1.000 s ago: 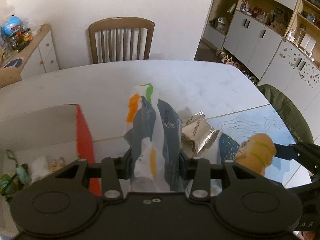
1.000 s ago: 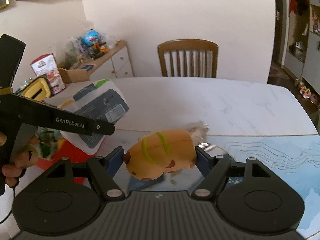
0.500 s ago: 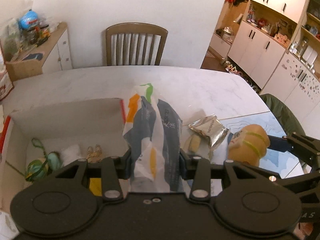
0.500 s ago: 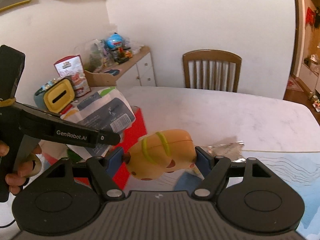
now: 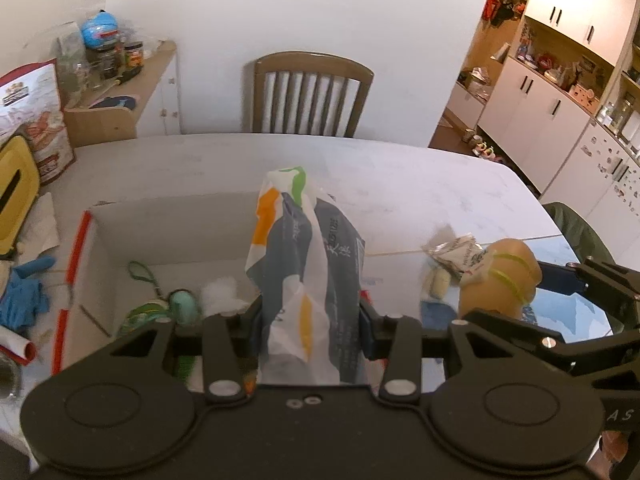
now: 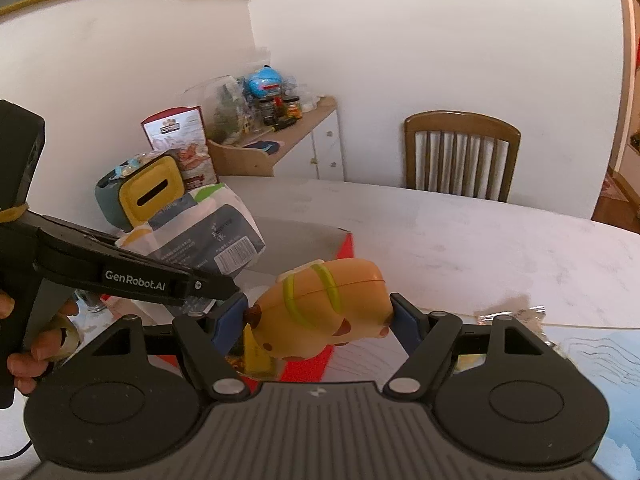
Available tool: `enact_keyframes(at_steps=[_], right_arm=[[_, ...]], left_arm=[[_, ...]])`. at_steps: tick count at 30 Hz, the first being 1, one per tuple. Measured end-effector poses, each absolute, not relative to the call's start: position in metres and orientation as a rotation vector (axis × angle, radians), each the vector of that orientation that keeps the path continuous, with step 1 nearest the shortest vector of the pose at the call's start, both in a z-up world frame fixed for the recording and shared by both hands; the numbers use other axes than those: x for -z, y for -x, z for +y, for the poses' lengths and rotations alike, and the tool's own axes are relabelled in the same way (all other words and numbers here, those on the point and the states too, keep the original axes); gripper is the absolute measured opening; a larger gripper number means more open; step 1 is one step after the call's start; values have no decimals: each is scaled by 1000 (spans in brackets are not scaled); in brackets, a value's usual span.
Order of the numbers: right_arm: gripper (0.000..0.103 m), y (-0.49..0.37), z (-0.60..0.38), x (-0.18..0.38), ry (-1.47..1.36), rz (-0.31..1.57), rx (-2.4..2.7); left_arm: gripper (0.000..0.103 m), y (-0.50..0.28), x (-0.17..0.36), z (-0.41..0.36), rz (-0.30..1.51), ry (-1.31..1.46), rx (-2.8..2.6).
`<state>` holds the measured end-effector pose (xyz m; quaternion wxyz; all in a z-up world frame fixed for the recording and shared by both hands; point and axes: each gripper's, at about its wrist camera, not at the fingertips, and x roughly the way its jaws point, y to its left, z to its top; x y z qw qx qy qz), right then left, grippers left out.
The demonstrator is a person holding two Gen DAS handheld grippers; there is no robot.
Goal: Organize objects
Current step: 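Carry the bread plush with the right tool while the left tool carries the snack bag to the box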
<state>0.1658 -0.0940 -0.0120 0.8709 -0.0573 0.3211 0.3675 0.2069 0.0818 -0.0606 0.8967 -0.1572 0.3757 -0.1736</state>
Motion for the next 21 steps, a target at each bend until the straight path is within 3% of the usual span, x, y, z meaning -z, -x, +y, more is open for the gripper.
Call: enact_keyframes(at_steps=[21], right_arm=[[76, -192, 2, 50, 214, 738, -787]], left_arm=[[43, -236, 124, 156, 870, 294, 230]])
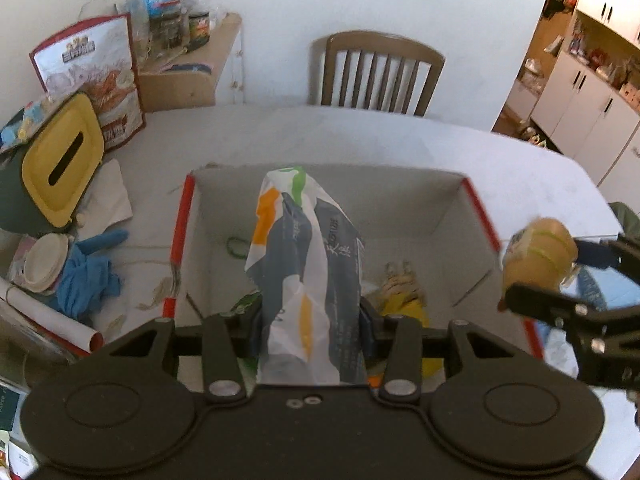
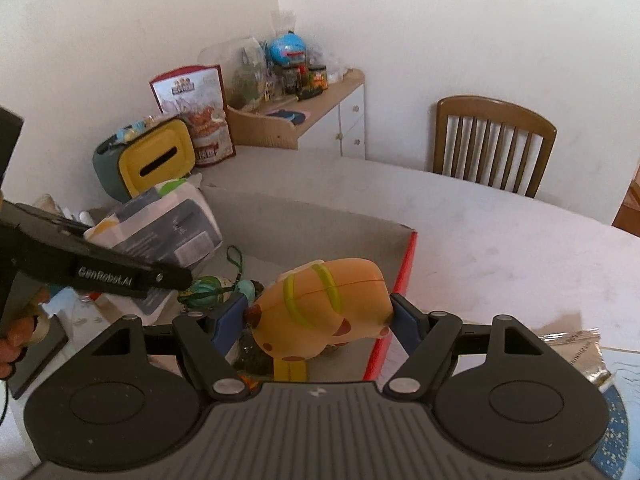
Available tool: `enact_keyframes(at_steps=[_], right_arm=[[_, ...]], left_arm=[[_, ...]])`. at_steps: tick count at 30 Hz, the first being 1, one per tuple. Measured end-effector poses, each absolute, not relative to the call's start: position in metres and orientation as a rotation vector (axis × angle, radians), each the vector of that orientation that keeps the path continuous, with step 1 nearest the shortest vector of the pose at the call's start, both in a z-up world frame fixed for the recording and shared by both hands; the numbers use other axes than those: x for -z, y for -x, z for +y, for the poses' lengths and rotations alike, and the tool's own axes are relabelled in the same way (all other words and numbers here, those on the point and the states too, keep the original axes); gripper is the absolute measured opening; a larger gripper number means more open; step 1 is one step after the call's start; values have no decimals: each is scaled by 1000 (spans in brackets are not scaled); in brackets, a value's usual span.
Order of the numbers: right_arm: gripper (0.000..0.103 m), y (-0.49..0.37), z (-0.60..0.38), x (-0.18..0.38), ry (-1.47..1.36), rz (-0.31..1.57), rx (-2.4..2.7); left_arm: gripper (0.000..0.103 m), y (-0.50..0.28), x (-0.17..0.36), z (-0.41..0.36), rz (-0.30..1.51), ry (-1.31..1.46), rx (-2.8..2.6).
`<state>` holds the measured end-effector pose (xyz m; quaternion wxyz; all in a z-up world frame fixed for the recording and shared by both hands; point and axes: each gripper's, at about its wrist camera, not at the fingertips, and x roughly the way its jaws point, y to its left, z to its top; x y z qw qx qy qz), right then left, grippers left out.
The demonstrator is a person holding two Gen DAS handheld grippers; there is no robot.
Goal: Organize objects
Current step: 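Carry the bread plush with the right tool while the left tool carries the snack bag to the box, then open the right tool to drop the plush while the left tool drops the snack bag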
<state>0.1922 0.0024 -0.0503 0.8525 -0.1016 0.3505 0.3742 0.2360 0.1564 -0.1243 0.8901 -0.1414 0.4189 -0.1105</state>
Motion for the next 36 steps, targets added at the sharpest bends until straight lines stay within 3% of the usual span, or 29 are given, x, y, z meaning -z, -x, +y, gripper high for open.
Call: enact_keyframes(at_steps=[24, 36], right_arm=[[76, -246, 90, 120, 328, 875, -793], [77, -246, 96, 126, 382, 877, -778]], left_arm=[[44, -265, 174, 140, 951, 180, 256], [48, -269, 179, 126, 970, 118, 257]])
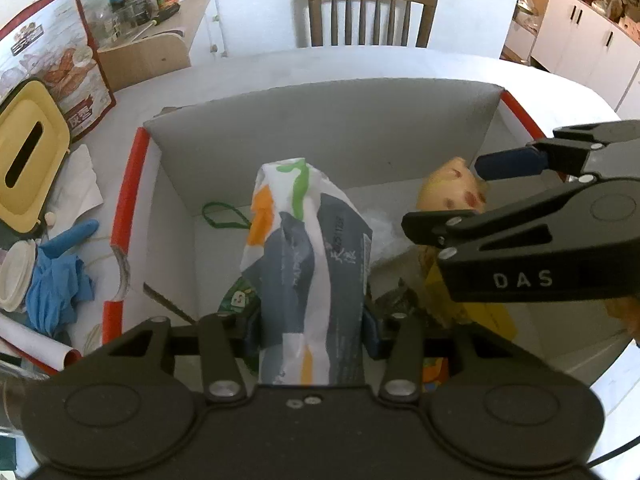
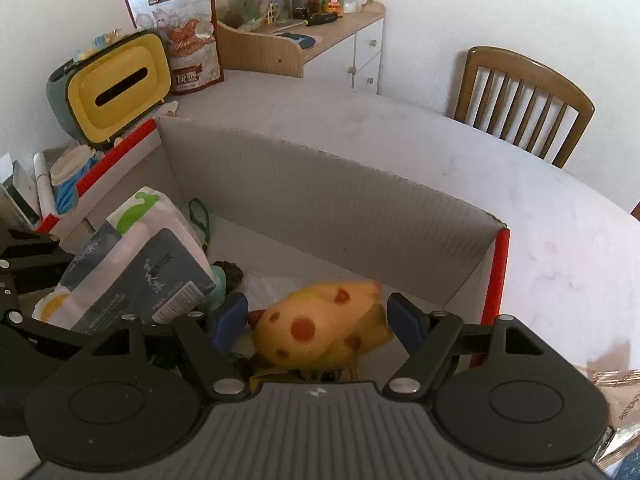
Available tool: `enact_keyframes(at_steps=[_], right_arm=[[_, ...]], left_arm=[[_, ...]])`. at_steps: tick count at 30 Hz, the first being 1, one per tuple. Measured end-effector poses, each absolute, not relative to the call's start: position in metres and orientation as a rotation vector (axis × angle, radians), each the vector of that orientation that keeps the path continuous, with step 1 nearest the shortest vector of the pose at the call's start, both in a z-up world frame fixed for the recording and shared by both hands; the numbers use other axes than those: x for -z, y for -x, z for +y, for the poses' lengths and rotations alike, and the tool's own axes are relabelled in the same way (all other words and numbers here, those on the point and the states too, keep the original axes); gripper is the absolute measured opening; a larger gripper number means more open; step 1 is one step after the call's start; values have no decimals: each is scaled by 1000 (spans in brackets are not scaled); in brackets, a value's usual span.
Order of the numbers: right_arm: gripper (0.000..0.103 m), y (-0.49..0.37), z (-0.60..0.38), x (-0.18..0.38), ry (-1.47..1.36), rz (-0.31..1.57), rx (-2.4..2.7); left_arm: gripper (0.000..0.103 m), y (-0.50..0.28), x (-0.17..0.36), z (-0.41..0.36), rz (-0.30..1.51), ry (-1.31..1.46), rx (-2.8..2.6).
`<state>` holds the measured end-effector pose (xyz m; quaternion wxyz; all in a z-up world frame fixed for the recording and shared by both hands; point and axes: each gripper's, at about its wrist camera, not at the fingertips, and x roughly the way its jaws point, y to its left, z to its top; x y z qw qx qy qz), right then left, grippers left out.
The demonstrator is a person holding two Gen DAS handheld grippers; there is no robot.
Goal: Organize objects
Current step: 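Open the right tool to drop the plush while the left tool drops the snack bag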
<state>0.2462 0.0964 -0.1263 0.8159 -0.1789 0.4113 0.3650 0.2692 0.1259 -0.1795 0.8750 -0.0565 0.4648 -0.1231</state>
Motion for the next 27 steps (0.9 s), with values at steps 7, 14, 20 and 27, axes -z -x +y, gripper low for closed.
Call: enact_keyframes(at_steps=[7, 14, 20, 27], right_arm=[[77, -246, 95, 125, 389, 879, -780], [77, -242, 87, 114, 356, 862, -782], [77, -234, 76, 101, 322, 844, -796], [77, -220, 60, 83, 288, 813, -809]], left_arm=[[64, -265, 180, 119, 982, 102, 264], [71, -263, 180, 119, 991, 110, 260], [76, -258, 176, 122, 978, 117, 249], [84, -247, 161, 124, 920, 121, 211]])
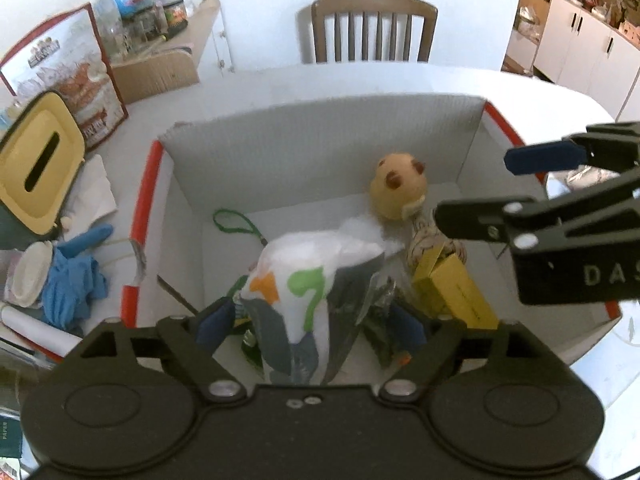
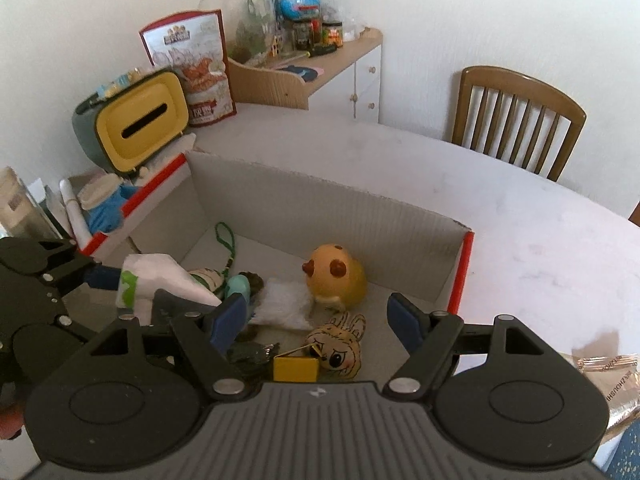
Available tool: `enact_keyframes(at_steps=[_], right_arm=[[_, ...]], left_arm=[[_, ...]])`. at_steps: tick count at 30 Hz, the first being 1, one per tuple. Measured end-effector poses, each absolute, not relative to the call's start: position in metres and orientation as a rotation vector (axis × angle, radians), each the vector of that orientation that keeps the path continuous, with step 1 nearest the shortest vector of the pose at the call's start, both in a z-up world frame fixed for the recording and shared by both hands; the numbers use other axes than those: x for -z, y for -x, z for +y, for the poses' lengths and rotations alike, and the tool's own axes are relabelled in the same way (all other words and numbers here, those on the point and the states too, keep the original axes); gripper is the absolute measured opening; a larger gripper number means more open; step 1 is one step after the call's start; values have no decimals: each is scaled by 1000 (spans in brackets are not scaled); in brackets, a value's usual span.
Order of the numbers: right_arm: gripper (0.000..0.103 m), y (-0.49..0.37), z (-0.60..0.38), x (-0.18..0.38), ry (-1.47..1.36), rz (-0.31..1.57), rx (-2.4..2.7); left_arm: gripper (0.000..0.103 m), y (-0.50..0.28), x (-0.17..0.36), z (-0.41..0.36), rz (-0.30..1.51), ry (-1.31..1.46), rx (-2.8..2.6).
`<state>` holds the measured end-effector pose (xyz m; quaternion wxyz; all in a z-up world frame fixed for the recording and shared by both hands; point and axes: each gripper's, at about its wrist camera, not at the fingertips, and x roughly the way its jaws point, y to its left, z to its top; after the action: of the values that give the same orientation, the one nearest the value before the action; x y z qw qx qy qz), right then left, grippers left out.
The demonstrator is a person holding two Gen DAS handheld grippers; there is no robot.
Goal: Organize objects
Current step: 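Open the right tool to drop the plush while the left tool drops the snack bag, then move both open tools back from the box to the remaining items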
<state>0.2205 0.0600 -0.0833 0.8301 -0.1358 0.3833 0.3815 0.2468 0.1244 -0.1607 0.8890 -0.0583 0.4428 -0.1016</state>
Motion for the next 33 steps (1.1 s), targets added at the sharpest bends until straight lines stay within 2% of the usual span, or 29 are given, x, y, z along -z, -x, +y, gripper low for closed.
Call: enact_keyframes(at_steps=[21, 33], right_arm=[[80, -175, -16, 25, 124, 690, -850], [80, -156, -69, 12, 59, 639, -837]], left_arm=[[93, -206, 104, 121, 766, 157, 213], [100, -192, 78, 103, 714, 193, 232]])
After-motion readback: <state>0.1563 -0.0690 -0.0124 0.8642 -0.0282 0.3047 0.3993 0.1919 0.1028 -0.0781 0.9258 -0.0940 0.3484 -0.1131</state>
